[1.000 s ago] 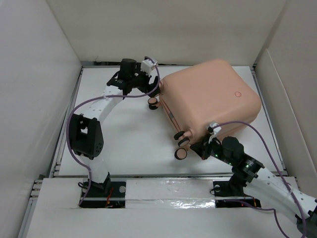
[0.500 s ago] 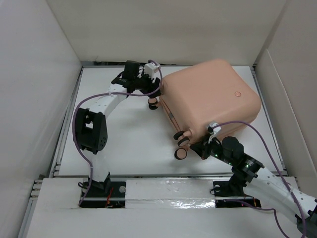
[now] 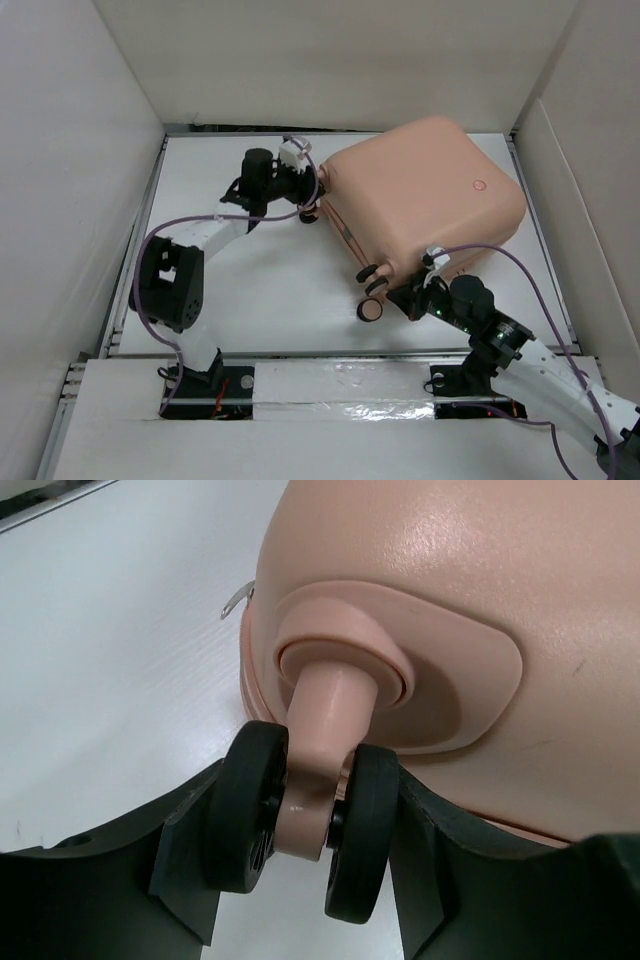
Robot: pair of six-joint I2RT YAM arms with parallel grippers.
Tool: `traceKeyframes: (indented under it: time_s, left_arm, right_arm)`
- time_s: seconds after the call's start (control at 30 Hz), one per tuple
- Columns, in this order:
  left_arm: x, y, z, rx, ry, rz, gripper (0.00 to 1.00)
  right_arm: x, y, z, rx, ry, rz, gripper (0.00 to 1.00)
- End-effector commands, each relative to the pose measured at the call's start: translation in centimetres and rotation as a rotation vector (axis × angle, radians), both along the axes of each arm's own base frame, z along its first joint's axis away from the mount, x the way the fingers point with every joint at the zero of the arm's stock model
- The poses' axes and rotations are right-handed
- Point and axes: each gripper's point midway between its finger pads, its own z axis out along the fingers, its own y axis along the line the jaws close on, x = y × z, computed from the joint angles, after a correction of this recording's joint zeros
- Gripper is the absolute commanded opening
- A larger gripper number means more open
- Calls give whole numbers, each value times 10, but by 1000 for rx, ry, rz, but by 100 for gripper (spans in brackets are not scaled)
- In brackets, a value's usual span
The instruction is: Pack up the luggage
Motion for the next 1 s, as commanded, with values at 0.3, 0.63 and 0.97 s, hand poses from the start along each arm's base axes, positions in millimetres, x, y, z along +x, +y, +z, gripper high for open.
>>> traceKeyframes:
  time_s: [0.3,0.63,0.97]
  left_arm:
    - [-81,47,1,-348,-33,347,0]
    - [-163,-1,34,-349,-93,212,0]
    - [-160,-48,92,-519,-64,46,0]
  right_arm:
    - [73,-16,90,119,-217,-151,0]
    - [89,-1,68,138,-150,-97,0]
    - [56,24,18,286,-80,-231,0]
